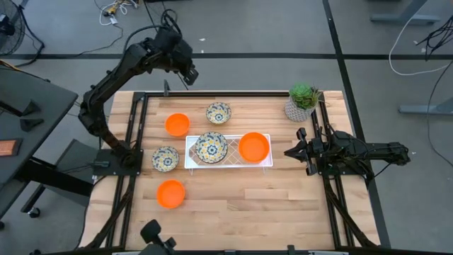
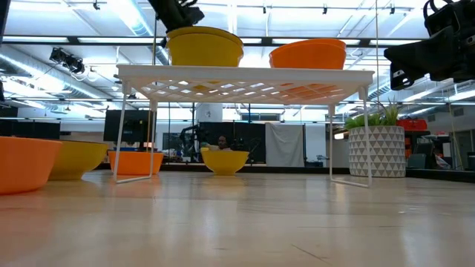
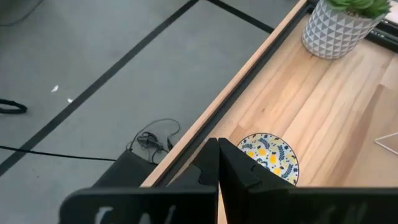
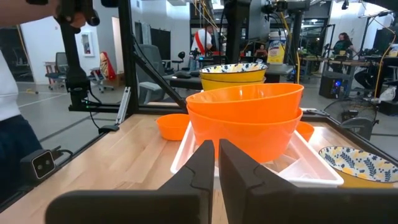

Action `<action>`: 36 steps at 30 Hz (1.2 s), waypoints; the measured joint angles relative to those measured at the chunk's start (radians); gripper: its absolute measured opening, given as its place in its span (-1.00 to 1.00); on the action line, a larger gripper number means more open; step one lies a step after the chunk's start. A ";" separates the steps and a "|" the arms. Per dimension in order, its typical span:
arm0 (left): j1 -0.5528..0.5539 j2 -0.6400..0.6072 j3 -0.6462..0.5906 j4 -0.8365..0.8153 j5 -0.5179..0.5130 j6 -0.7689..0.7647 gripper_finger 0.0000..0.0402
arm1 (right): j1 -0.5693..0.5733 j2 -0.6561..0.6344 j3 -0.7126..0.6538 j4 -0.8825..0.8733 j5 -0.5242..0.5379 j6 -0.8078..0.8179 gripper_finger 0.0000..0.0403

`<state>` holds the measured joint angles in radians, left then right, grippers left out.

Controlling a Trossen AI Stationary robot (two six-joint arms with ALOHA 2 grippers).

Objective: Pick & Place Mini bowls
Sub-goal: Stack the white patterned bowl on the white patterned bowl on the shelf

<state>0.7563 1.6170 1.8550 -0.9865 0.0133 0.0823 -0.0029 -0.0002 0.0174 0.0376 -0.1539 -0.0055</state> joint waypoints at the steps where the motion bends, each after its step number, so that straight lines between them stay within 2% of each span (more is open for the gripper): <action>1: 0.000 0.005 0.000 0.000 0.001 -0.003 -0.99 | 0.000 0.000 0.000 0.000 0.000 0.000 -0.87; 13: 0.000 0.100 0.000 -0.055 0.032 -0.018 -0.99 | 0.000 0.000 0.000 0.000 0.000 0.000 -0.87; 20: 0.000 0.151 0.000 -0.097 0.095 -0.018 -0.99 | 0.000 0.000 0.000 0.000 0.000 0.000 -0.87; 28: -0.002 0.185 0.000 -0.117 0.089 0.040 -0.98 | 0.000 0.000 0.000 0.000 0.000 0.000 -0.87; 32: -0.001 0.212 0.000 -0.118 0.113 0.034 -0.90 | 0.000 0.000 0.000 0.000 0.000 0.000 -0.87; 36: -0.001 0.236 0.000 -0.119 0.125 -0.013 -0.70 | 0.000 0.000 0.000 0.000 0.000 0.000 -0.87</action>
<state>0.7551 1.8531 1.8545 -1.1058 0.1388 0.0696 -0.0027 -0.0002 0.0174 0.0374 -0.1539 -0.0055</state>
